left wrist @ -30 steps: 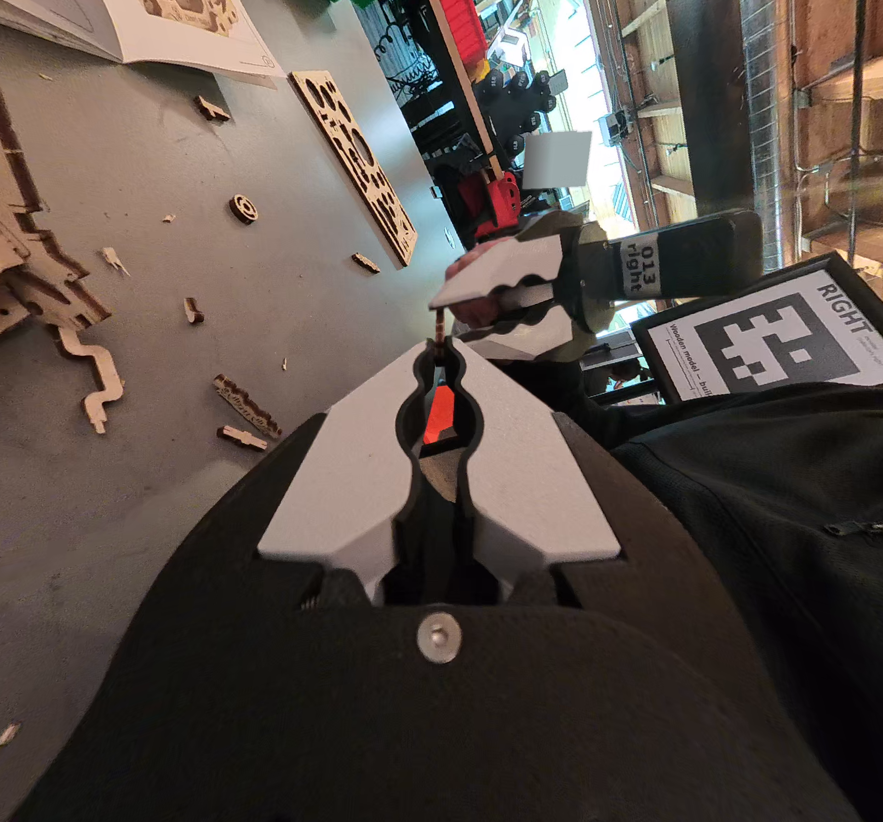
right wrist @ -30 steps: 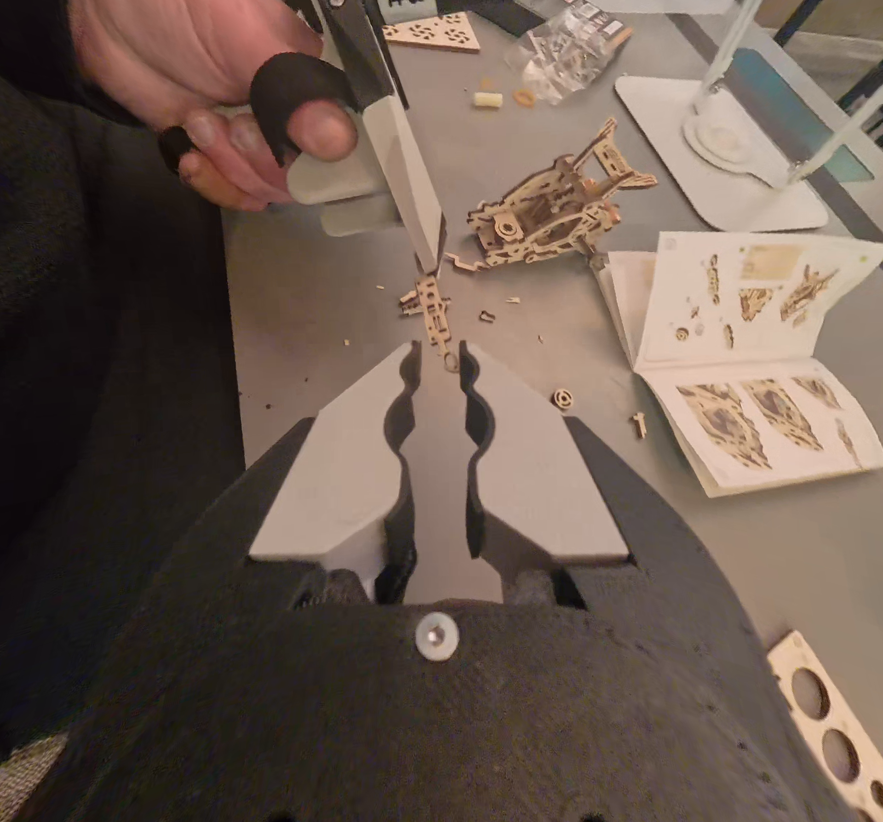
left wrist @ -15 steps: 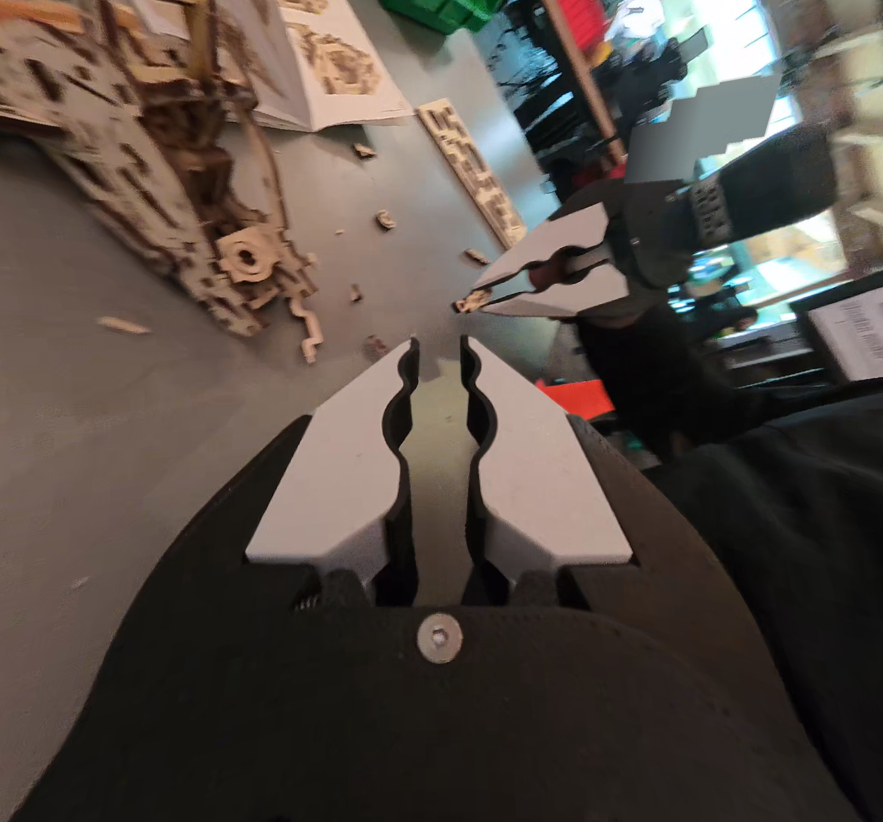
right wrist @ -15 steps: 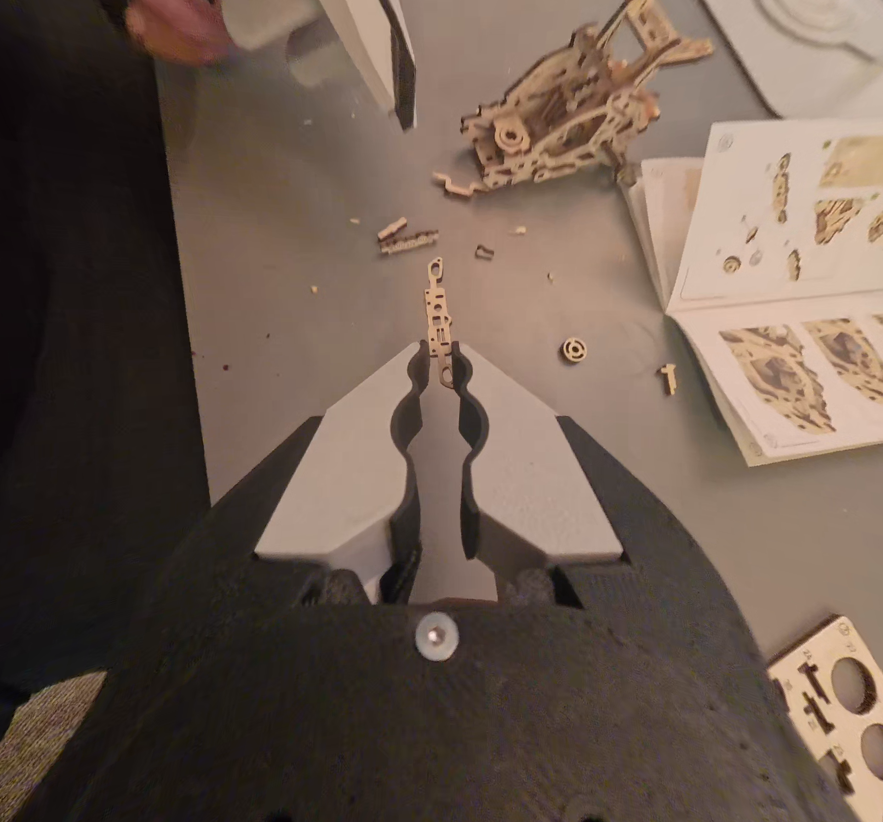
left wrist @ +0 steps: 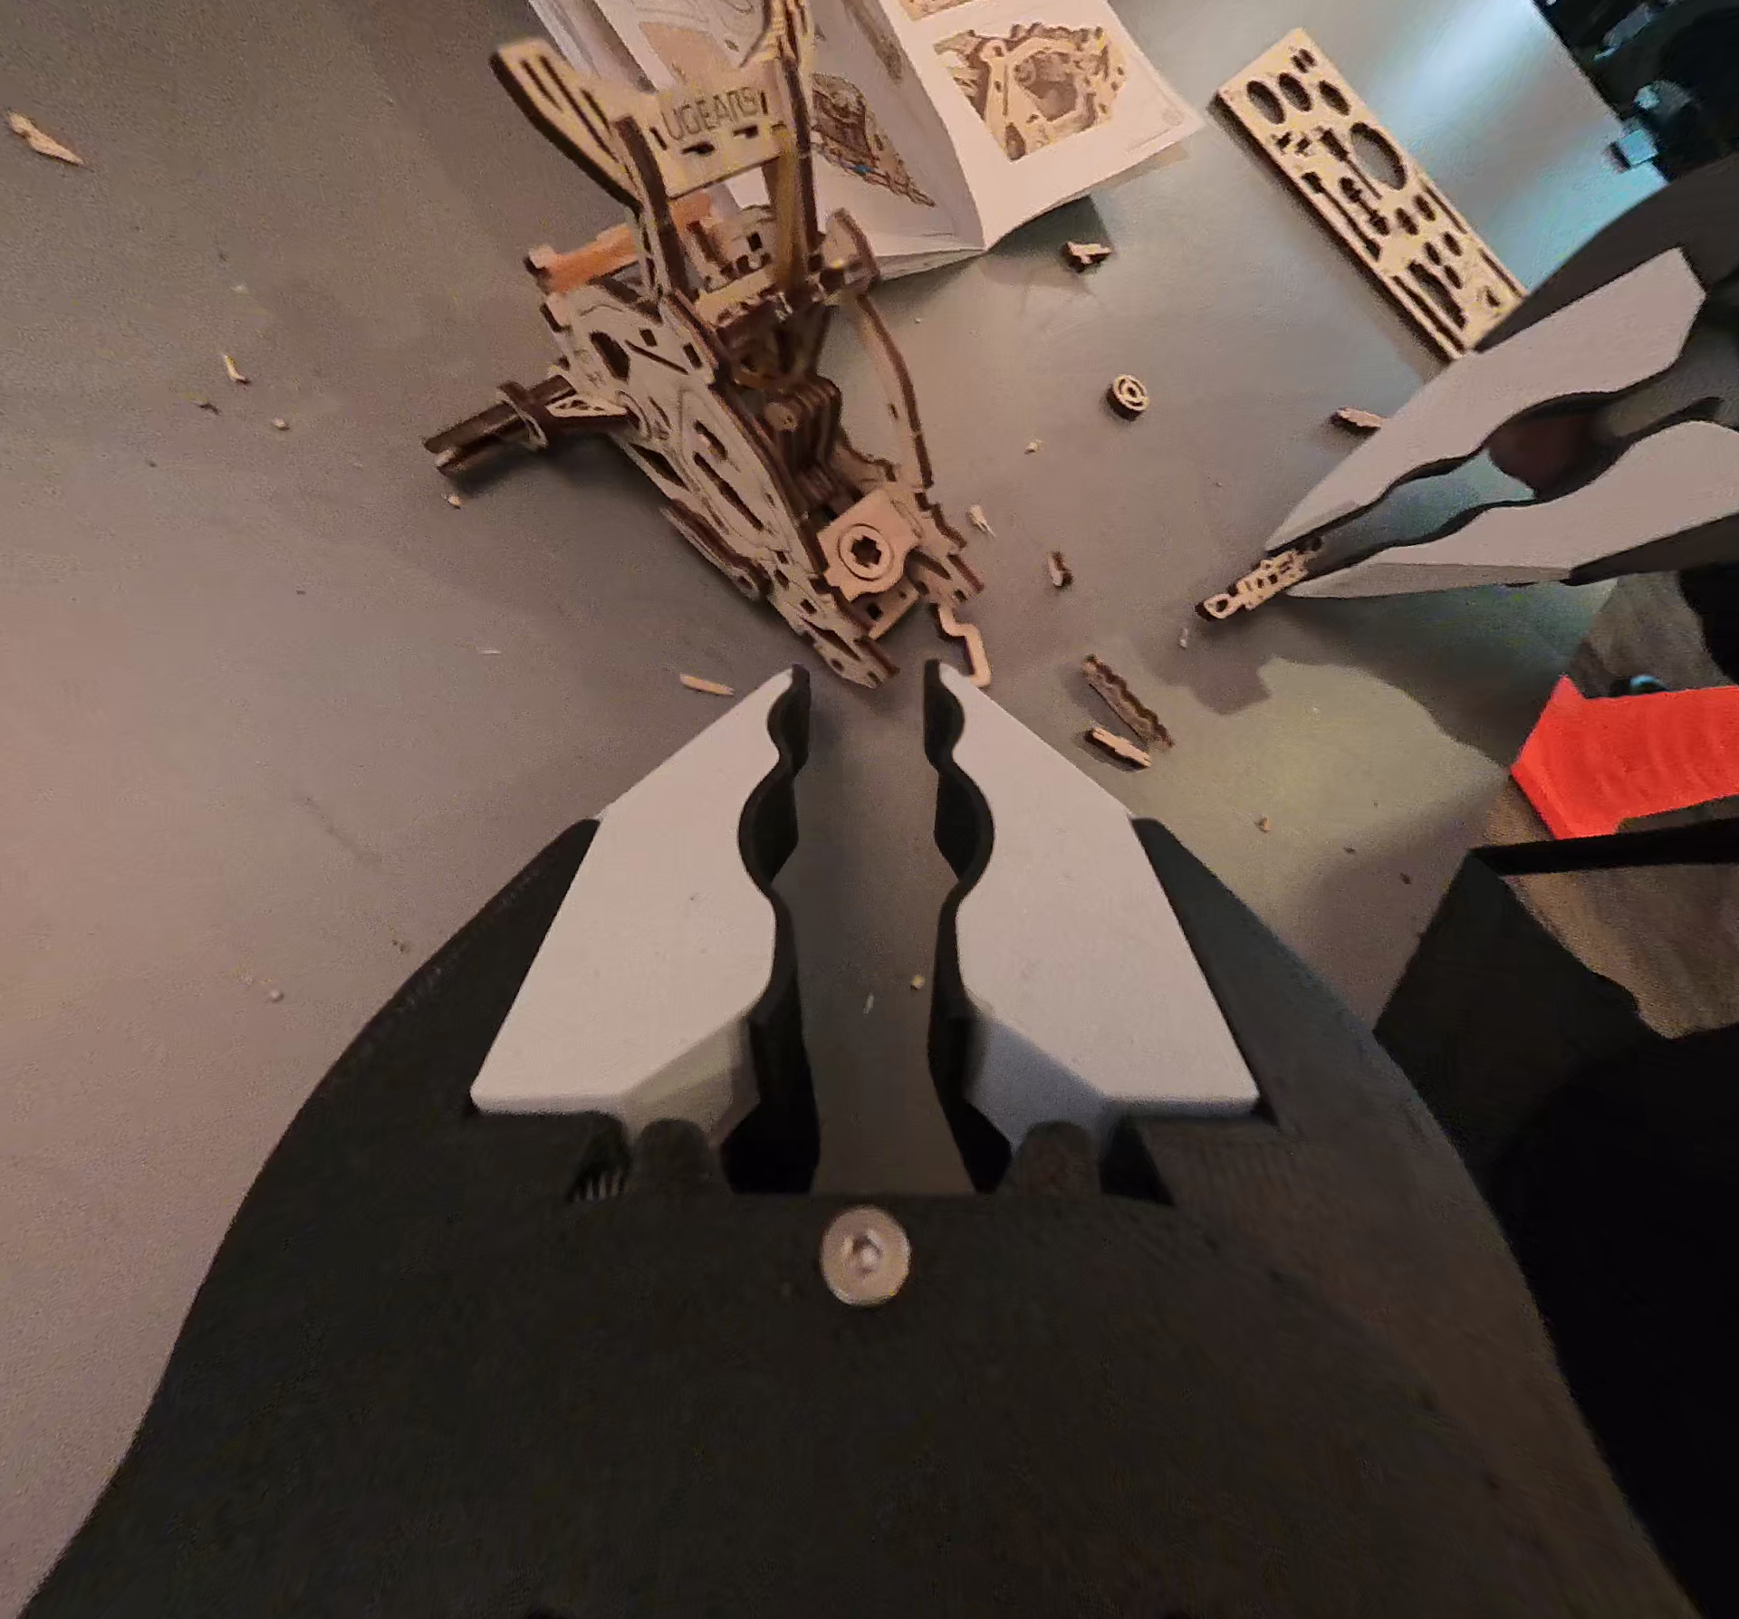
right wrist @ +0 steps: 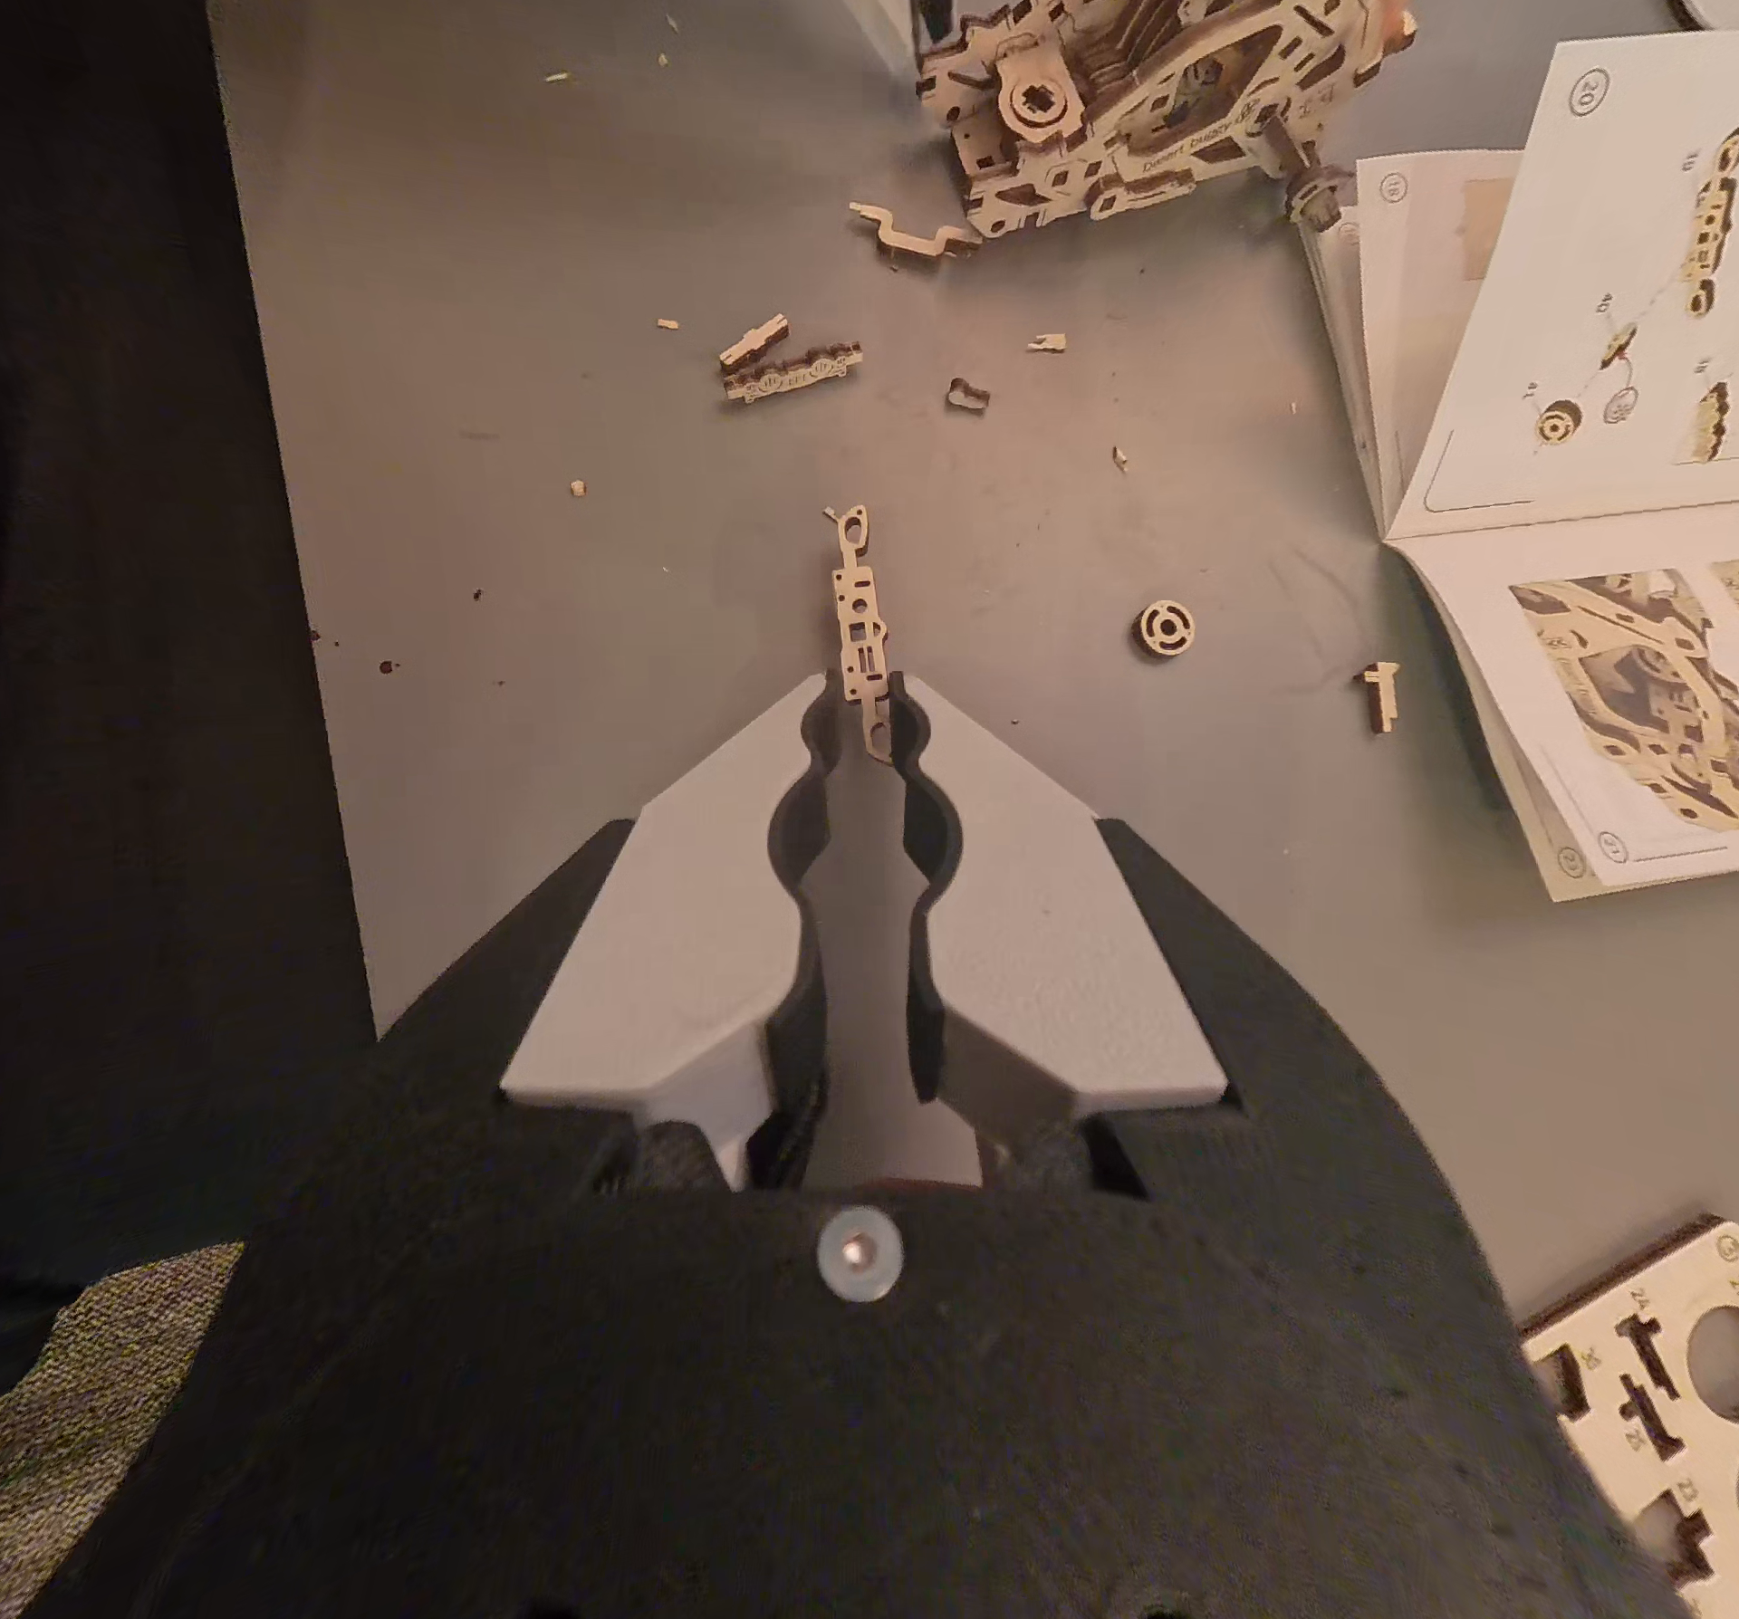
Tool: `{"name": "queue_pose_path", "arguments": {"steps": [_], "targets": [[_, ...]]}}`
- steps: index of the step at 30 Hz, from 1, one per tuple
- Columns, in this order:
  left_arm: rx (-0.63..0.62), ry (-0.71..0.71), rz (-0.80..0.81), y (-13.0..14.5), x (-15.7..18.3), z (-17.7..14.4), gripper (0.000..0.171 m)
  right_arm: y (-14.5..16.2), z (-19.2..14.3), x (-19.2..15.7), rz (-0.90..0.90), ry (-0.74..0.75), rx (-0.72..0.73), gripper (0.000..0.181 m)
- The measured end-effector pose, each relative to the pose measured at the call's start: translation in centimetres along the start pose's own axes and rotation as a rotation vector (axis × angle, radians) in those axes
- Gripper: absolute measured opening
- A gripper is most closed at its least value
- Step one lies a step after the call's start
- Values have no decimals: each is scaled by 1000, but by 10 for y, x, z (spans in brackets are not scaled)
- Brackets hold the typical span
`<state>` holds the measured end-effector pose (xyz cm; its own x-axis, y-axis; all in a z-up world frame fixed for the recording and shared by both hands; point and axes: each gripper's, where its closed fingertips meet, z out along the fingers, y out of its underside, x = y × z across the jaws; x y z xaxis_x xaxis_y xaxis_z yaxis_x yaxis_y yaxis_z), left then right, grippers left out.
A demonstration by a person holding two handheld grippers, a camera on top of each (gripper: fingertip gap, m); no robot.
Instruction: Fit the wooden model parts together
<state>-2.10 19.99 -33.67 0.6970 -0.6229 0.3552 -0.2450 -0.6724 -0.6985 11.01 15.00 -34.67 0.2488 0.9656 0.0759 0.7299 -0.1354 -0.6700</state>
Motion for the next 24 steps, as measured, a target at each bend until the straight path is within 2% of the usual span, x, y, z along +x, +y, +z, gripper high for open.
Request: {"name": "queue_pose_path", "arguments": {"steps": [4,13,18,20,22,24], "targets": [[-21,6,0,-4,-4,13,28,0,0,0,6,-1,8,7],[-36,-25,3,-23,-22,30,19,-5,-7,5,-5,31,50,7],[42,-84,-20,-38,-34,17,39,-11,-18,14,-23,110,101,7],[99,-75,14,-48,-21,6,38,-17,-23,18,-47,148,130,6],[166,34,95,-60,15,-1,34,-23,-29,22,-79,186,161,7],[149,154,161,-60,52,1,35,-33,-34,23,-144,224,197,6]]}}
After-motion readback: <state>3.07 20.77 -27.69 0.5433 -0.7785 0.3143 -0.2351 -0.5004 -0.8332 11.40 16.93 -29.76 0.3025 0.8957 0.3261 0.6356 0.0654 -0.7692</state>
